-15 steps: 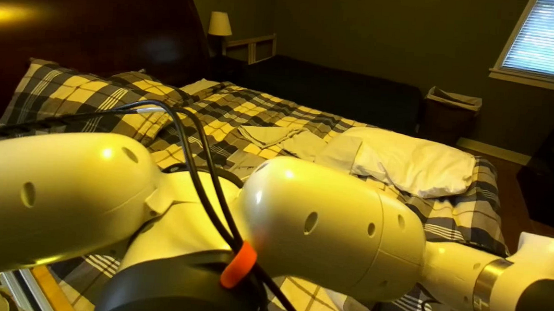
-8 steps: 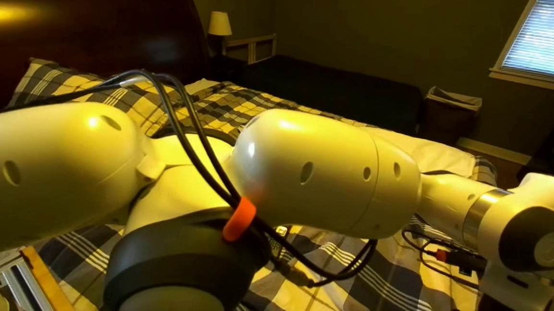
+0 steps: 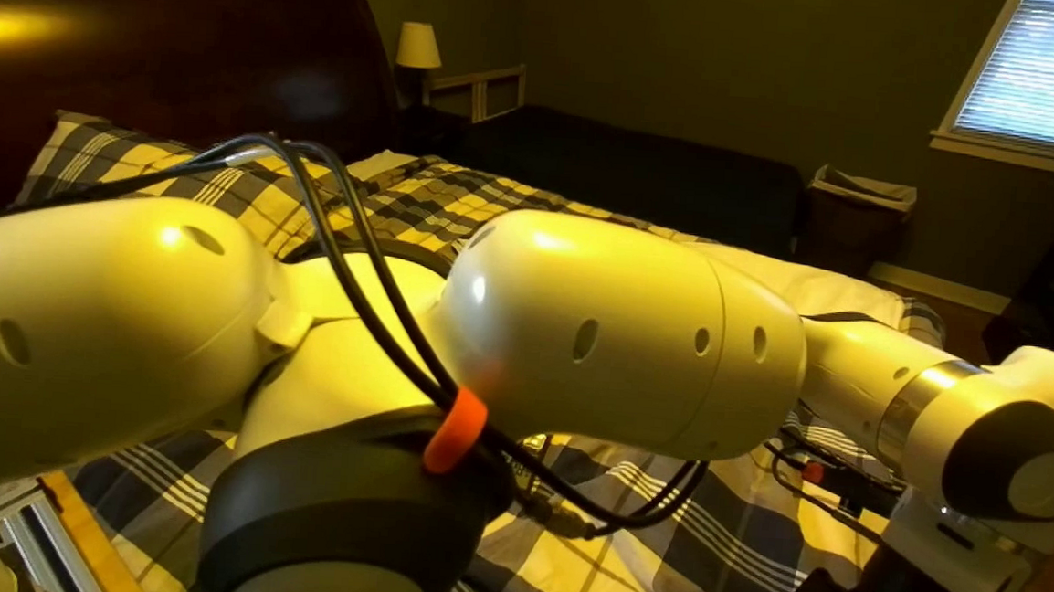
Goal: Cover the bed with the bed sheet
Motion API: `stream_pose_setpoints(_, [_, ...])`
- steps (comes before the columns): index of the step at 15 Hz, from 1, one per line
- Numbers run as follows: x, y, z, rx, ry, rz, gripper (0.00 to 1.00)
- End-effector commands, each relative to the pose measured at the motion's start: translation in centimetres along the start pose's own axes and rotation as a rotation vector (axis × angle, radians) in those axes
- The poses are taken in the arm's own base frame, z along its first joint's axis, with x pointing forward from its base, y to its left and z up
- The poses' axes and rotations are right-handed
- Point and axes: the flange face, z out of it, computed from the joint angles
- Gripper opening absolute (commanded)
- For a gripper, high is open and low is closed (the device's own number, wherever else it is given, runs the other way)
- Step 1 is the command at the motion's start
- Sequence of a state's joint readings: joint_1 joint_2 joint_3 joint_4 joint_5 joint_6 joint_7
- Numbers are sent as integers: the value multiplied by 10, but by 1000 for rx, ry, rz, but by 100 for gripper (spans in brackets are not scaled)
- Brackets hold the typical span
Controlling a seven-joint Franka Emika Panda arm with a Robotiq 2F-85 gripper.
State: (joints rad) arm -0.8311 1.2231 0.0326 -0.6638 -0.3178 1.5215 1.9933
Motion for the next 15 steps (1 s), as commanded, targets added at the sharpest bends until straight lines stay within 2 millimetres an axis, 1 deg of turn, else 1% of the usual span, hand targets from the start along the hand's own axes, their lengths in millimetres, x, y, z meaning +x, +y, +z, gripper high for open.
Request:
stream_pose_setpoints(1, [-7, -1, -1, 51, 41, -14, 100])
stream_pose_setpoints(2, [-14, -3, 0, 78, 46, -38, 100])
stream_pose_setpoints(3, [-22, -5, 4, 120, 68, -90, 100])
stream_pose_setpoints(5, [-40, -9, 12, 186, 59, -197, 100])
stream_pose_setpoints(7, [-58, -6, 21, 228, 37, -306, 100])
stream_pose_setpoints(10, [-72, 0, 43, 258, -10, -472, 100])
stream_pose_setpoints(13, [-65, 9, 66, 225, -25, -638, 100])
stream_pose_setpoints(15, [-45, 13, 71, 199, -20, -746, 100])
